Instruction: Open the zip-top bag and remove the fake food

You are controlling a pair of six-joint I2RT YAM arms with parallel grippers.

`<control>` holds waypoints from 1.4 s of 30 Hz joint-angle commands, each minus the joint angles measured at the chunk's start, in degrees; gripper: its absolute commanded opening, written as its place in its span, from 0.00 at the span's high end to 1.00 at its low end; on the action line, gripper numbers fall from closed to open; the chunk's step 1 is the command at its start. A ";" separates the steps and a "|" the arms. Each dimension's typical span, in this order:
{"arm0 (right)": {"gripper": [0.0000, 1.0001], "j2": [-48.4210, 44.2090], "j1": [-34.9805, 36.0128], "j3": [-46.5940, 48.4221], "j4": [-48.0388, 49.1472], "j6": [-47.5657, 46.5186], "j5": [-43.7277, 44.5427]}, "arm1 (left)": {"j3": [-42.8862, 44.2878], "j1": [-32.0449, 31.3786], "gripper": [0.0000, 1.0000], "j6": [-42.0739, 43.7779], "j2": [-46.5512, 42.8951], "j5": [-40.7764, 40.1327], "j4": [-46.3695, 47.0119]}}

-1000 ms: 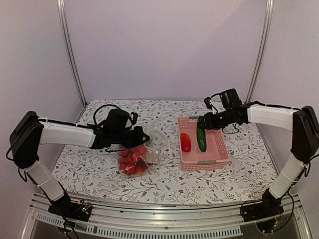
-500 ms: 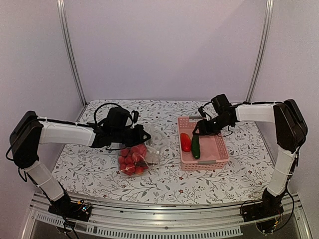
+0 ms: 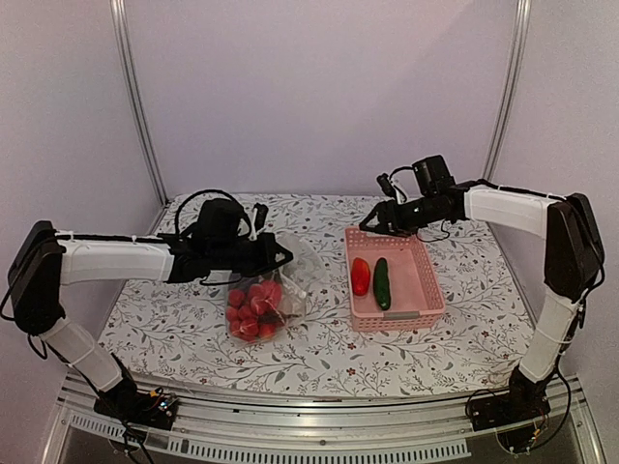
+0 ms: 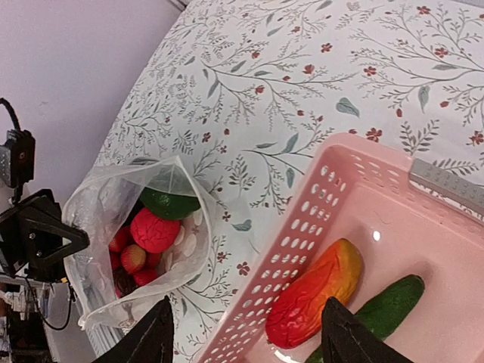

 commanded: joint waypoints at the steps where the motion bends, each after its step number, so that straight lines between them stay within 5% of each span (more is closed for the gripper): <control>1: 0.37 0.51 5.30 3.78 3.20 3.69 -10.34 | 0.30 0.37 1.00 1.66 -2.42 2.38 0.07; 11: 0.47 5.17 15.85 4.80 7.74 0.34 -11.65 | -4.40 0.32 1.00 1.17 -7.76 6.58 3.67; 28: 0.48 5.93 24.45 -8.69 36.60 -13.47 1.16 | -7.45 1.47 1.00 -2.50 -14.52 17.02 7.32; 33: 0.50 5.83 26.71 -9.99 37.57 -18.66 7.79 | -8.98 1.93 1.00 -3.09 -17.24 19.58 7.12; 42: 0.37 3.68 31.25 -9.51 33.76 -25.77 22.74 | -8.78 2.45 1.00 -1.80 -19.46 23.17 2.80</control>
